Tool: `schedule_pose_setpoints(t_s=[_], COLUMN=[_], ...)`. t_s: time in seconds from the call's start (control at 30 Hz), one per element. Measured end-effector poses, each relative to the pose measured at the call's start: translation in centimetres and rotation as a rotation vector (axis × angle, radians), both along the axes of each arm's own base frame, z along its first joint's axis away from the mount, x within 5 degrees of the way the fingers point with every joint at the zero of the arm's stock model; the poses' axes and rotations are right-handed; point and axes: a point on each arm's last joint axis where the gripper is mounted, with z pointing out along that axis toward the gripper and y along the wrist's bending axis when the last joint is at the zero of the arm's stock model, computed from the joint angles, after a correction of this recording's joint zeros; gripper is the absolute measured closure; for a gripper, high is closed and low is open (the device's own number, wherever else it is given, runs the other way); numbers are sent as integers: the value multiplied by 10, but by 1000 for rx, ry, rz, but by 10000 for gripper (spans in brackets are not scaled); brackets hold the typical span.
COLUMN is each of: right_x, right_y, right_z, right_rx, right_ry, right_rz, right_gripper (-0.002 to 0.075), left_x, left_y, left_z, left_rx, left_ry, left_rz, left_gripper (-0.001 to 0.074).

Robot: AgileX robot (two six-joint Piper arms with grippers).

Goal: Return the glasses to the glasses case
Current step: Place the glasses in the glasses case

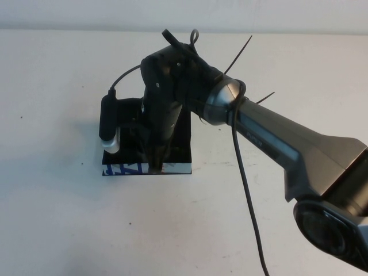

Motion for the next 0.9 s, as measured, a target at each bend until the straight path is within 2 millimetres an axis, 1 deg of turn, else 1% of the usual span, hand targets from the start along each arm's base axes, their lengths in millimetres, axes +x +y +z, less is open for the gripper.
schedule_pose_setpoints(t_s=[0.17, 0.37, 0.53, 0.6, 0.67, 0.73, 0.77, 0.83, 0.9], right_x=[0, -2, -4, -7, -13, -23, -28, -42, -51], right_y=[-3, -8, -13, -16, -21, -30, -35, -49, -64], right_z=[8, 30, 46, 59, 75, 96, 104, 122, 129], right_rx=[-9, 4, 27, 57, 103, 157, 174, 205, 205], right_ry=[-32, -76, -90, -91, -72, -48, -40, -18, -2], right_rz=[0, -7, -80, -129, -227, -338, -379, -470, -546], right_gripper=[545, 545, 545, 545, 547, 565, 581, 643, 693], left_x=[0, 0, 0, 0, 0, 0, 0, 0, 0], left_y=[0, 0, 0, 0, 0, 0, 0, 0, 0], left_z=[0, 0, 0, 0, 0, 0, 0, 0, 0], left_rx=[0, 0, 0, 0, 0, 0, 0, 0, 0], left_ry=[0, 0, 0, 0, 0, 0, 0, 0, 0], left_rz=[0, 0, 0, 0, 0, 0, 0, 0, 0], left_gripper=[738, 738, 738, 738, 738, 738, 738, 738, 738])
